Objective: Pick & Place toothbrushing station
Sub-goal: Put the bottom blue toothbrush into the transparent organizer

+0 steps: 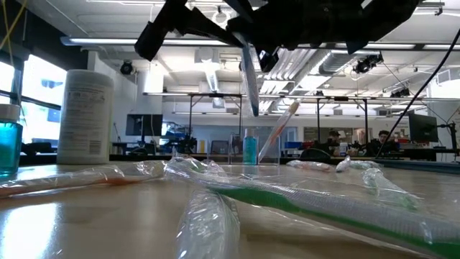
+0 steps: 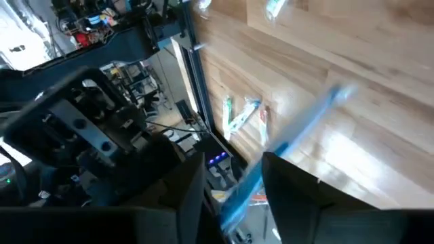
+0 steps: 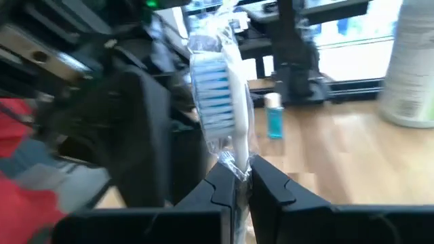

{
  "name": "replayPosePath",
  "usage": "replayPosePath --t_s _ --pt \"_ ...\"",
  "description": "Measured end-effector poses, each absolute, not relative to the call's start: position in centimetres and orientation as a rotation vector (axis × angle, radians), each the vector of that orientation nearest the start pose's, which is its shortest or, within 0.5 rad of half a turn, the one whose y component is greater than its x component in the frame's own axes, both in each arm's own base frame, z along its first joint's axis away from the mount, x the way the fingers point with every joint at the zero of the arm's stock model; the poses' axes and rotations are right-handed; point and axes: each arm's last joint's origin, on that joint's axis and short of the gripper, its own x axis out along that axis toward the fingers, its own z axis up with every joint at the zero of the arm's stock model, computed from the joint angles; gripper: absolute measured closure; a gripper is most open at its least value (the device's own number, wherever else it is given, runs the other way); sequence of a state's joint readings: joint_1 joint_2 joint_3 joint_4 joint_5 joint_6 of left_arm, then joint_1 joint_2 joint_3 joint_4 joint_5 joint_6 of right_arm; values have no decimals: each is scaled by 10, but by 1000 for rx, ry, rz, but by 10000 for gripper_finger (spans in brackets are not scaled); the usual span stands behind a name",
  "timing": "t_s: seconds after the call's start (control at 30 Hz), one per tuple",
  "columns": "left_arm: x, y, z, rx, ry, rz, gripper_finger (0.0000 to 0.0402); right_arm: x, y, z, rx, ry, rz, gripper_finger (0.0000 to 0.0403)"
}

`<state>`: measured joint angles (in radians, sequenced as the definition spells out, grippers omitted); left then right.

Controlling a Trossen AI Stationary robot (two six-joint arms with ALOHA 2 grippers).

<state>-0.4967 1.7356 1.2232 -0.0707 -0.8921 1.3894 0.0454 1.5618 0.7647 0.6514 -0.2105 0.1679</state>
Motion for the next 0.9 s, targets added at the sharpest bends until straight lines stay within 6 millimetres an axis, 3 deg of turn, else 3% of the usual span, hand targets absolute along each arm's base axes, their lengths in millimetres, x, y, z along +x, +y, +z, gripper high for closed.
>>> replayPosePath --t_s 0.2,0.5,0.7,0.9 --pt "339 -158 253 1541 676 110 230 316 17 231 97 199 97 392" --pt "308 -141 289 1119 641 203 229 300 30 239 -9 272 -55 392" --pt "297 -108 317 610 564 146 229 299 45 240 -49 256 -19 392" --pt "305 -65 327 230 529 78 229 297 58 245 -78 211 6 392"
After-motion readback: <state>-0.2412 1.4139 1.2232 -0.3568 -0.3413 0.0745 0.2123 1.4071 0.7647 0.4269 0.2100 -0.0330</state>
